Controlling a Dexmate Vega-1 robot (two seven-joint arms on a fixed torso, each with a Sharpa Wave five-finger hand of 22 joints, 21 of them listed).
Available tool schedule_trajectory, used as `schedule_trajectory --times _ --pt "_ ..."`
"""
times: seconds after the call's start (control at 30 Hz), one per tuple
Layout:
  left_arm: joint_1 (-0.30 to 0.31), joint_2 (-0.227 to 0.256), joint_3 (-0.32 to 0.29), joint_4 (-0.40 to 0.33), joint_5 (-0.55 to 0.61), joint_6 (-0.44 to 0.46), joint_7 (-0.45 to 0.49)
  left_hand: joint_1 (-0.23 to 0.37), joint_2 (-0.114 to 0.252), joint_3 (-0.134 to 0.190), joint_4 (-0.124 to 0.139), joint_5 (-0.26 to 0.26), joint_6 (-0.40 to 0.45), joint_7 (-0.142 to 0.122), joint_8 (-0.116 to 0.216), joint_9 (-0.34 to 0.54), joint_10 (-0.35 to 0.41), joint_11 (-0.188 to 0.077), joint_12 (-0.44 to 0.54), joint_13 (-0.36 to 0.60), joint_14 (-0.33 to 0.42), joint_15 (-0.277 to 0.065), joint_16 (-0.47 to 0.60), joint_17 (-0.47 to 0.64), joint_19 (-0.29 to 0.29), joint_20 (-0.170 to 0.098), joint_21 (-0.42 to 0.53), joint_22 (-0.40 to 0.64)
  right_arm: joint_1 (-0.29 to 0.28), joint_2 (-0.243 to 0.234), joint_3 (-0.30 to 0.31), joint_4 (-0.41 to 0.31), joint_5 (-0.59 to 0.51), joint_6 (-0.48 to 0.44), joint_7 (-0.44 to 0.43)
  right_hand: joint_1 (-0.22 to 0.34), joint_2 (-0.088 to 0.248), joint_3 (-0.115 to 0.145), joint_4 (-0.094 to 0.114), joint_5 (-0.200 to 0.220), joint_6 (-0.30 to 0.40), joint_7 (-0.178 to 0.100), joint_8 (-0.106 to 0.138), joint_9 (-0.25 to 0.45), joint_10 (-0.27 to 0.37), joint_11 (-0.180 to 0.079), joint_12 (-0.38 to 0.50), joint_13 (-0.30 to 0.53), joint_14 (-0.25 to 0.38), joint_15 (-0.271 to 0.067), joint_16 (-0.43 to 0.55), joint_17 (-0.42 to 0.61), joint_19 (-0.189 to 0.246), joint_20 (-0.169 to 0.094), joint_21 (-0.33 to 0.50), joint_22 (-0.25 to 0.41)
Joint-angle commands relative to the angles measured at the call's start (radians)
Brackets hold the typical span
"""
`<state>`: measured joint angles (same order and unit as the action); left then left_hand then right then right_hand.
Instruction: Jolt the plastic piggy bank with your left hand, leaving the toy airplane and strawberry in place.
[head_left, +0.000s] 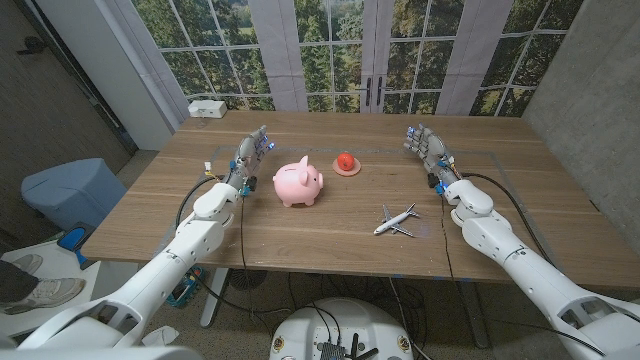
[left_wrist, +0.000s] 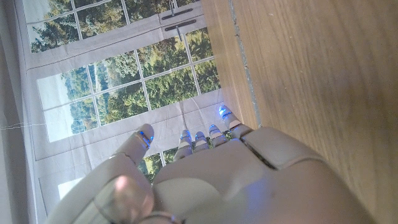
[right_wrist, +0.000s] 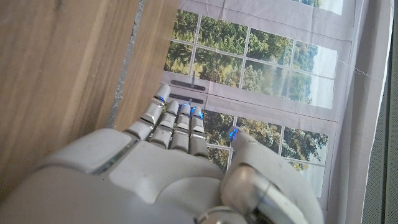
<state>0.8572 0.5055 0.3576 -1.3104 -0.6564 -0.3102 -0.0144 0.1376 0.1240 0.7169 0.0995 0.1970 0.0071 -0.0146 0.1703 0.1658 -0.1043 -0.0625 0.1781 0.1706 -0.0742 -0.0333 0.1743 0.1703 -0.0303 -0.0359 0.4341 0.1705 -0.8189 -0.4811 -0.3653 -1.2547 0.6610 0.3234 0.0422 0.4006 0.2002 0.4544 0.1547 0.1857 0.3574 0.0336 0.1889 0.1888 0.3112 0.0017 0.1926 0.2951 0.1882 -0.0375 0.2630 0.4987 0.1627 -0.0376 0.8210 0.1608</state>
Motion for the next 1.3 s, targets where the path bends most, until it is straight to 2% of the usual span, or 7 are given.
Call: schedule_trajectory --times 0.03,0.2,0.3,0.57,0.93,1.23,1.3 --pt "0.069 0.021 -0.026 -0.105 0.011 -0.012 0.067 0.004 0.046 0.007 0.006 0.008 0.003 -0.007 0.005 0.004 -0.001 0.000 0.009 0.005 -0.002 -0.021 0.008 0.005 0.004 -0.056 0.003 0.001 0.058 0.035 -0.005 0.105 0.033 0.051 0.117 0.007 -0.001 0.011 0.000 0.007 0.004 -0.003 0.003 0.001 0.003 0.000 0.007 0.001 0.000 -0.049 0.002 0.002 0.007 -0.060 0.004 0.001" --pt "0.072 0.031 -0.026 -0.118 0.029 -0.010 0.080 0.000 0.047 0.006 0.008 0.009 0.007 -0.008 0.007 0.004 0.005 0.000 0.011 0.004 0.003 -0.023 0.010 0.006 0.010 -0.056 0.002 0.002 0.037 0.033 0.006 0.096 0.039 0.064 0.106 0.004 -0.002 0.016 0.000 0.008 0.005 -0.004 0.004 0.001 0.002 0.001 0.007 -0.001 0.000 -0.045 0.001 0.001 0.007 -0.060 0.001 0.002" --pt "0.072 0.038 -0.022 -0.121 0.058 -0.019 0.095 -0.002 0.043 0.005 0.006 0.009 0.008 -0.009 0.008 0.004 0.012 -0.001 0.014 0.004 0.010 -0.023 0.012 0.005 0.015 -0.053 0.001 0.002 0.008 0.016 0.010 0.052 0.032 0.054 0.077 0.002 -0.004 0.018 0.001 0.007 0.008 -0.001 0.005 0.001 0.005 0.002 0.008 -0.003 0.003 -0.044 0.002 -0.001 0.008 -0.059 -0.001 0.002" --pt "0.076 0.061 -0.012 -0.143 0.180 -0.039 0.178 -0.008 0.003 -0.009 -0.029 0.007 0.030 -0.020 0.014 0.004 0.057 -0.015 0.025 0.004 0.052 -0.027 0.017 -0.001 0.056 -0.048 0.001 0.002 -0.075 -0.020 0.034 -0.060 0.026 0.039 -0.001 -0.007 -0.009 0.022 0.001 0.006 0.010 0.001 0.006 0.001 0.007 0.005 0.009 -0.006 0.004 -0.039 0.001 -0.004 0.012 -0.057 -0.008 0.002" --pt "0.068 0.106 0.006 -0.184 0.298 0.001 0.231 -0.014 -0.022 -0.021 -0.053 0.004 0.050 -0.029 0.017 0.004 0.082 -0.028 0.027 0.004 0.075 -0.040 0.016 -0.002 0.082 -0.053 -0.001 0.002 -0.155 -0.029 0.066 -0.134 0.021 0.065 -0.080 -0.018 -0.011 0.025 0.001 0.004 0.016 0.002 0.008 0.001 0.013 0.011 0.012 -0.011 0.010 -0.036 0.002 -0.006 0.018 -0.052 -0.016 0.002" --pt "0.050 0.146 0.029 -0.224 0.424 0.039 0.271 -0.030 -0.116 -0.072 -0.116 -0.006 0.067 -0.051 0.016 0.004 0.105 -0.050 0.022 0.004 0.096 -0.058 0.011 -0.003 0.109 -0.072 -0.015 0.001 -0.179 -0.023 0.074 -0.146 0.015 0.084 -0.105 -0.027 -0.012 0.027 0.000 0.003 0.018 0.004 0.008 0.001 0.014 0.011 0.013 -0.015 0.014 -0.034 0.004 -0.007 0.022 -0.050 -0.022 0.002" --pt "0.047 0.154 0.034 -0.232 0.441 0.052 0.270 -0.032 -0.133 -0.081 -0.128 -0.008 0.072 -0.052 0.017 0.005 0.110 -0.052 0.022 0.005 0.103 -0.057 0.012 -0.002 0.115 -0.067 -0.017 0.001 -0.183 -0.021 0.074 -0.147 0.012 0.088 -0.110 -0.029 -0.012 0.027 0.000 0.003 0.018 0.003 0.008 0.001 0.015 0.011 0.013 -0.016 0.014 -0.034 0.005 -0.007 0.024 -0.049 -0.023 0.002"
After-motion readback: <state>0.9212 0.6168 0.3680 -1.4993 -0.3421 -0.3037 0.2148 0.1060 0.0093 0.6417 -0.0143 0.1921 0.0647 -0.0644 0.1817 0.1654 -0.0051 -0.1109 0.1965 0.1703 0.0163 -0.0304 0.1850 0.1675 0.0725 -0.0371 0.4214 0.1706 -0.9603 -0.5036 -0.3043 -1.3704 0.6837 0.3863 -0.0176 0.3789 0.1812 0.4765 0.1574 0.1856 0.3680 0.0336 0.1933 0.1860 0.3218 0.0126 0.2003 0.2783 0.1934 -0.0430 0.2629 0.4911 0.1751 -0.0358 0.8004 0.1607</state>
